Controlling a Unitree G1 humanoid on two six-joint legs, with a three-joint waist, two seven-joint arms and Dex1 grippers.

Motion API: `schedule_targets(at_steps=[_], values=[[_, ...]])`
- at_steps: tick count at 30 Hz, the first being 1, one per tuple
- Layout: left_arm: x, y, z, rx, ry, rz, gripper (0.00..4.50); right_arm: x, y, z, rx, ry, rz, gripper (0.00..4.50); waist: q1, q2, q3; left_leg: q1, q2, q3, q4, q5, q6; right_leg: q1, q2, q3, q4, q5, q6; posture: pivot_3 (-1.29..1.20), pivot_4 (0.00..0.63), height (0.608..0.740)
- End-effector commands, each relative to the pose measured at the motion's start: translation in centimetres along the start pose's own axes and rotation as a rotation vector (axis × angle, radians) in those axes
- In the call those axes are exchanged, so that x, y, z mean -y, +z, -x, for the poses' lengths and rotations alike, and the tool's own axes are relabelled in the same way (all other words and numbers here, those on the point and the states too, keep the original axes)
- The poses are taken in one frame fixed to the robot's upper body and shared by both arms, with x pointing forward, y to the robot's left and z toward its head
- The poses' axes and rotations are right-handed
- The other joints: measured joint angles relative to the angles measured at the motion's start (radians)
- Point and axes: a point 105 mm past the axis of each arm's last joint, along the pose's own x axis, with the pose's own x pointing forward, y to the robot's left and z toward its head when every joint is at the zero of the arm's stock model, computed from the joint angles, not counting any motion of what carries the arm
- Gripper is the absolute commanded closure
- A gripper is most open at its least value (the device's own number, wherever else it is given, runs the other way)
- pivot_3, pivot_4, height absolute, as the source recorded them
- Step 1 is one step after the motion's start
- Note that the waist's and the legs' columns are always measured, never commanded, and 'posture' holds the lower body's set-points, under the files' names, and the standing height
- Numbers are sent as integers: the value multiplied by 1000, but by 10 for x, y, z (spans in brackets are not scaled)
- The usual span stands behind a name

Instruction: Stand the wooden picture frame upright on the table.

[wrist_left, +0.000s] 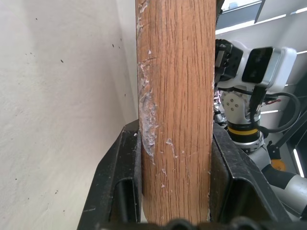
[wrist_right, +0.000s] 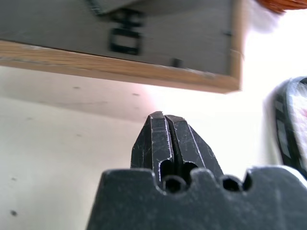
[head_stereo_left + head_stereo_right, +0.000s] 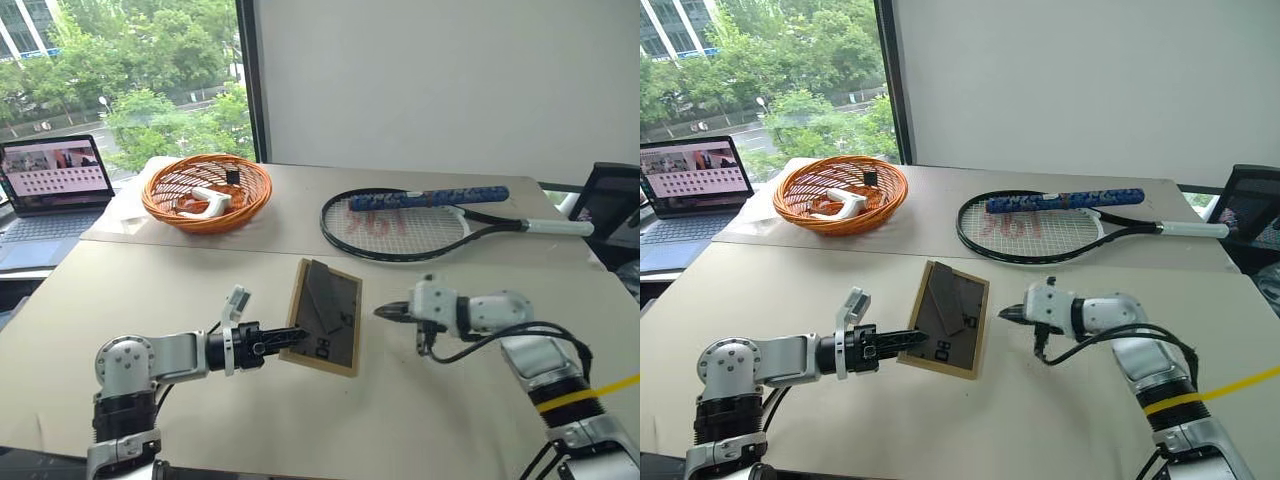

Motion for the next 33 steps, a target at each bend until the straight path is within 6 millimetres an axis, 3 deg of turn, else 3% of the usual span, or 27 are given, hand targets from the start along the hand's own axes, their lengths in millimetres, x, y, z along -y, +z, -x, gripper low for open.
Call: schedule_targets(at_steps=[1, 3, 6, 14, 17, 22, 26, 33], values=[[25, 21, 3, 50, -130, -41, 3303, 13, 58, 16, 198, 10, -219, 4500, -1, 0, 0, 0, 0, 0, 0, 0, 0, 0, 0, 0, 0, 0, 0, 0, 150, 723], [27, 24, 2, 47, -135, -48, 3303, 2, 72, 11, 255, 93, -358, 4500, -5, 0, 0, 0, 0, -1, -1, 0, 0, 0, 0, -1, -1, 0, 0, 0, 150, 723], [32, 26, -1, 31, -141, -72, 3303, -8, 77, -2, 245, 143, -420, 3782, -6, 0, 0, -1, 0, -1, -2, 0, 0, 0, 0, -1, -2, 0, 0, 0, 150, 723], [40, 25, -10, 12, -110, -156, 3303, -10, 75, -29, 193, 172, -441, 1064, 0, 0, 0, -11, 0, -2, 0, 0, 0, -10, 0, -2, -1, 1, 0, 0, 150, 723], [52, 28, -11, 25, -148, -191, 3303, -16, 79, -37, 200, 206, -437, 81, 2, 0, 0, -13, 0, -2, -1, 0, 0, -13, 0, -2, -1, 1, -1, 0, 150, 723], [55, 30, -13, 43, -153, -193, 3303, -36, 93, -42, 256, 324, -391, 81, 2, 0, 0, -14, 0, -2, -1, 0, 0, -14, 0, -2, 0, 1, -1, 0, 150, 723], [50, 31, -10, 53, -151, -155, 3303, -41, 111, -29, 373, 336, -242, 81, 2, 0, 0, -14, 0, -2, -1, 0, 0, -14, 0, -2, 0, 1, -1, 0, 150, 723], [48, 29, -6, 52, -185, -99, 3303, -32, 103, -14, 349, 259, -182, 81, 3, 0, 0, -14, 0, -2, 0, 1, 0, -14, 0, -2, 1, 1, -1, 0, 150, 723]])
